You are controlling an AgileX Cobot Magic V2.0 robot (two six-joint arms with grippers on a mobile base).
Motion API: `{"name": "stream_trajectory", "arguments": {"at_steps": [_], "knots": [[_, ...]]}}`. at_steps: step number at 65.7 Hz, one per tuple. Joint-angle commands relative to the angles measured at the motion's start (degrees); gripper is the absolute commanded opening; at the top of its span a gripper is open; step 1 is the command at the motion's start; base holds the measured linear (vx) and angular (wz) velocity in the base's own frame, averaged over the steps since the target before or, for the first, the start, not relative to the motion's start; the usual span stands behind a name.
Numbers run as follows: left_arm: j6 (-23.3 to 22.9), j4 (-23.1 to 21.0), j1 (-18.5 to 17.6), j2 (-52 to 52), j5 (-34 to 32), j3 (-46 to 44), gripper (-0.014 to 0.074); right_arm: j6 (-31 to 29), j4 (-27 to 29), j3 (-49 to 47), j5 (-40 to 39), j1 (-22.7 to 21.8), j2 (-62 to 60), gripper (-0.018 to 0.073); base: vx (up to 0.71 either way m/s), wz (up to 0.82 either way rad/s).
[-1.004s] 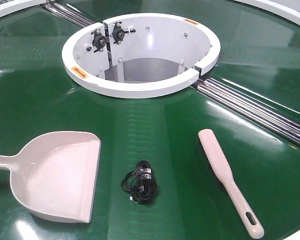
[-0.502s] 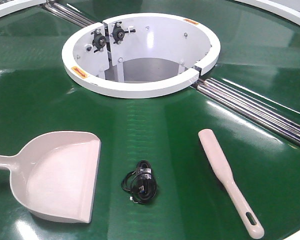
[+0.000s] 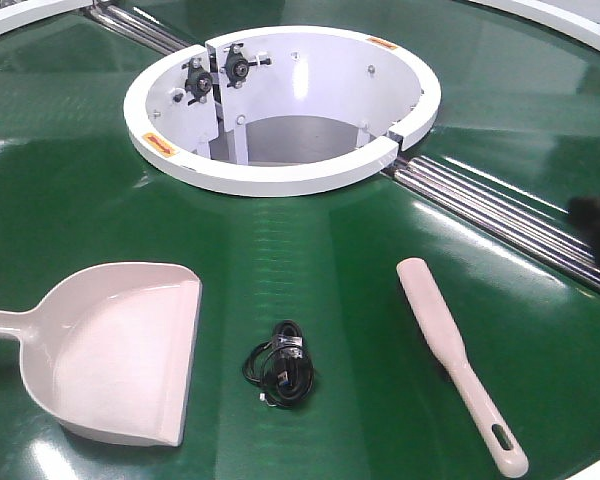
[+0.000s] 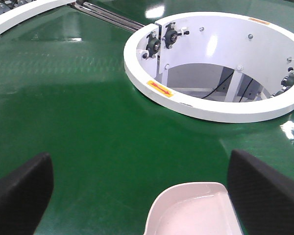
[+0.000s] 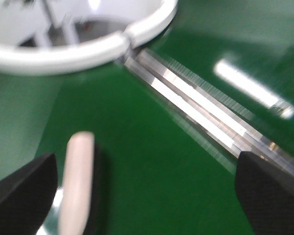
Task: Clean and inspect green conveyor with broom and dustpan
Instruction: 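Lower the right gripper onto the pink brush handle and grasp it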
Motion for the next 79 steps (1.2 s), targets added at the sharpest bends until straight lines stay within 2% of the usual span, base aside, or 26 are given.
{"name": "stream_trajectory", "arguments": {"at_steps": [1,7,19,37,51,79], "knots": [[0.03,-0.68,-0.44,-0.07,-3.94,-1.89,0.0638,-0.41,1.57,-5.05,4.9,3.94,4.07,0.0672,0.0,0.0],[0.03,-0.68,-0.44,-0.07,-3.87,-1.89,0.0624,0.99,1.67,-7.68,8.26,7.54,9.07,0.0669,0.0,0.0],[0.03,-0.68,-0.44,-0.07,-3.83,-1.89,0.0612,1.99,1.67,-12.29,10.95,11.17,20.02,0.0664,0.0,0.0],[0.03,-0.68,-0.44,-0.13,-3.76,-1.89,0.0606,2.91,1.69,-23.41,17.38,11.6,38.6,0.0653,0.0,0.0],[0.03,-0.68,-0.44,-0.13,-2.36,-1.89,0.0594,1.38,1.62,-31.2,21.38,11.6,47.02,0.064,0.0,0.0],[0.03,-0.68,-0.44,-0.13,-0.45,-1.89,0.0594,0.18,1.02,-33.86,24.8,11.6,54.81,0.0589,0.0,0.0]]}}
